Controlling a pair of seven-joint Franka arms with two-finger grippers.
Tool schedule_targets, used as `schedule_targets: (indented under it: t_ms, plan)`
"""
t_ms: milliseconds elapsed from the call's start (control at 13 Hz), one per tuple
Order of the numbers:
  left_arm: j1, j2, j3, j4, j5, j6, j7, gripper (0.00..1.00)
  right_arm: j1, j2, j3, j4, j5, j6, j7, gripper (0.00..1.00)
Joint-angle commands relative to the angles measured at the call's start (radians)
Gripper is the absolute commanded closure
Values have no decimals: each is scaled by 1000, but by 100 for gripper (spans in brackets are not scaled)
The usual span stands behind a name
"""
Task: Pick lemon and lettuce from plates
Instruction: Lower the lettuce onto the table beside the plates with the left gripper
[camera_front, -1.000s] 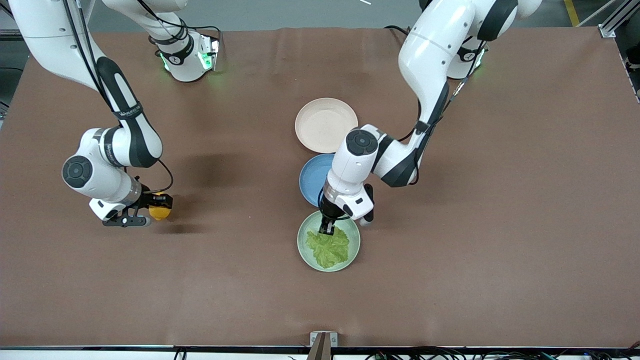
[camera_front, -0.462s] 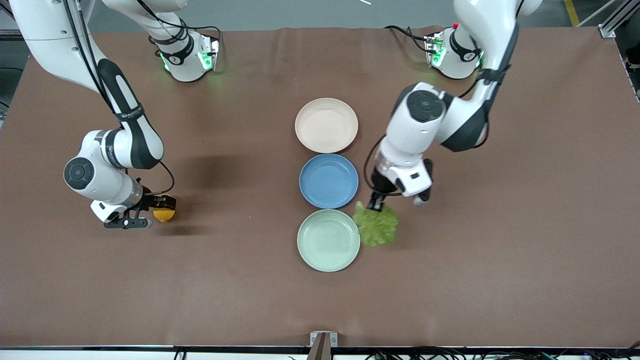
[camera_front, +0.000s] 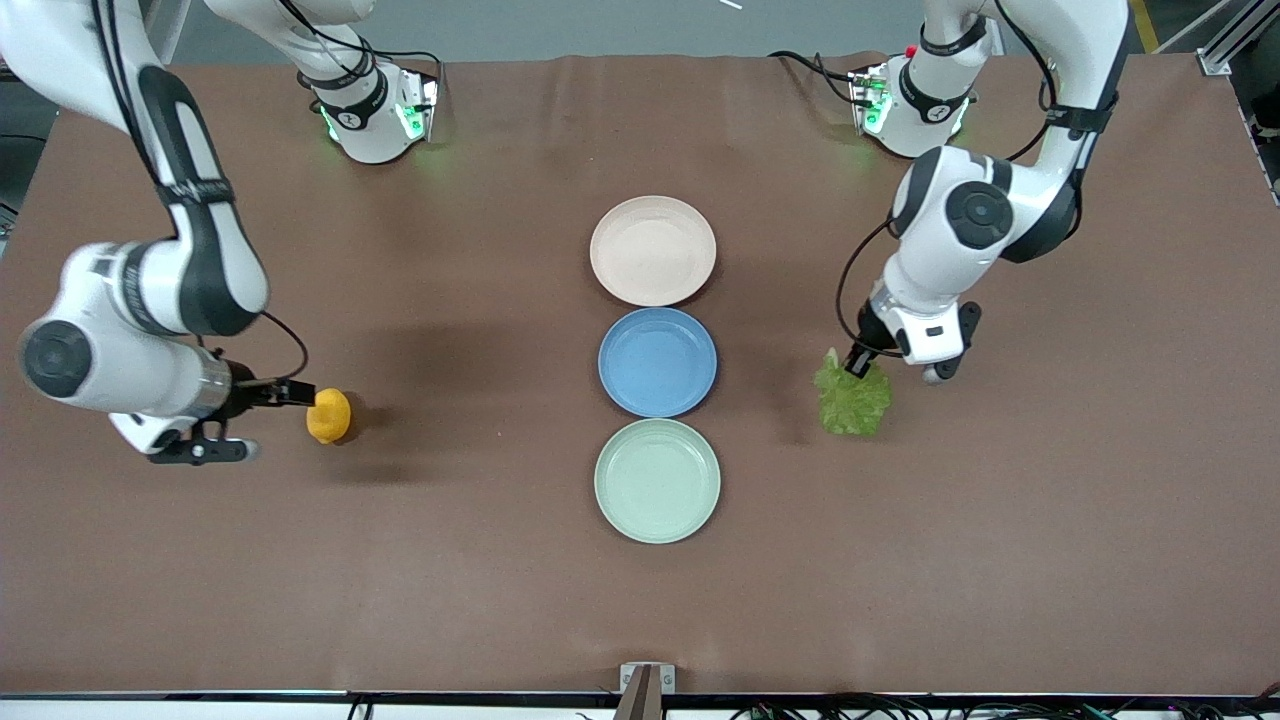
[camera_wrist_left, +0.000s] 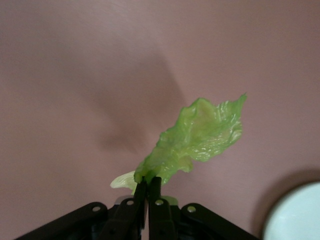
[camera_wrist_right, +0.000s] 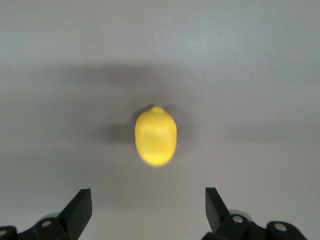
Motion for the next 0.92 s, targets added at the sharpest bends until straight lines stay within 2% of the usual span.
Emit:
schedule_targets:
  t_ms: [0, 77, 154, 462, 538, 615, 769, 846]
  plan:
    - [59, -47, -12, -123, -89, 66, 174, 100, -8, -30, 12, 207, -21, -285, 4, 0]
    - [83, -48, -12, -150, -122, 69, 248, 100, -12, -19, 11, 311, -21, -373, -2, 0]
    - [106, -48, -11, -170, -155, 69, 321, 99, -19, -12, 11, 379, -11, -402, -1, 0]
    - [177, -32, -11, -197, -215, 69, 506, 99, -16, -13, 11, 400, -12, -403, 8, 0]
    - [180, -24, -11, -197, -215, 68, 524, 94, -22, -16, 11, 395, -3, -407, 7, 0]
    - [185, -18, -9, -194, -215, 66, 541, 77, -29, -18, 11, 394, -6, -419, -7, 0]
    - [191, -27, -11, -181, -214, 60, 548, 9, -31, -35, 12, 386, -14, -452, -7, 0]
    - [188, -36, -11, -164, -212, 52, 545, 4, -31, -50, 12, 380, -15, -473, -7, 0]
